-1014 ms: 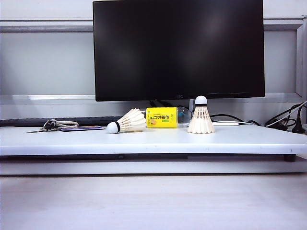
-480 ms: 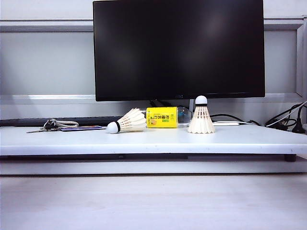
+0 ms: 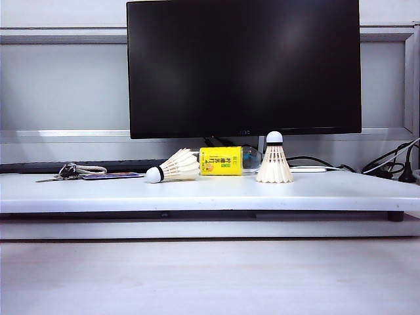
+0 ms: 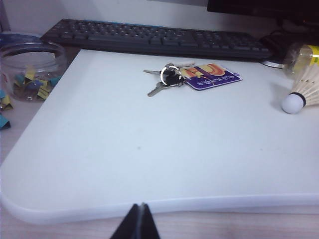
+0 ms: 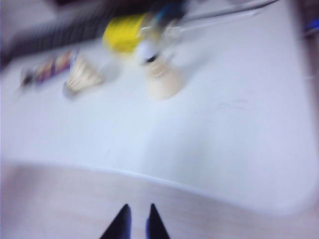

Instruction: Stack the badminton balls on the table vertically.

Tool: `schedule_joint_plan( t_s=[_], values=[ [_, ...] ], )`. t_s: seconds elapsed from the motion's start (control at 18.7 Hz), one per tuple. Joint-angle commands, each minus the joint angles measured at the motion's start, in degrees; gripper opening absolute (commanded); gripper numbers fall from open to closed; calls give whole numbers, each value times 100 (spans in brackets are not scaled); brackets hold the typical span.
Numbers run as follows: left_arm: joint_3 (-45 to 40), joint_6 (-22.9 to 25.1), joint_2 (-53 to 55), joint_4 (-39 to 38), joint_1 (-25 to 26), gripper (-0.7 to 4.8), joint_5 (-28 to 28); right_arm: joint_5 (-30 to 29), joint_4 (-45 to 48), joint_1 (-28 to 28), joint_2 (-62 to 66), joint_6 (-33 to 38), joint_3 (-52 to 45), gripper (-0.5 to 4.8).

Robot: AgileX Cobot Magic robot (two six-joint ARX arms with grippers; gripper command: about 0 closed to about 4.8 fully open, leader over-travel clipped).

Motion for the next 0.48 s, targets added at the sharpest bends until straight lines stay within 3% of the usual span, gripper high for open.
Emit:
schedule_joint_plan(
  t_s=[0.05, 0.21, 0.48],
  values=[
    [-13, -238, -17, 85, -4, -6, 37, -74, -459, 450, 1327, -1080, 933, 54],
    [-13, -1329, -17, 92, -4, -6, 442, -74, -483, 881, 2310, -1541, 1591, 54],
    [-13, -1506, -17, 103, -4, -6, 614, -98, -557, 1287, 3246, -2354, 2341, 54]
  ],
)
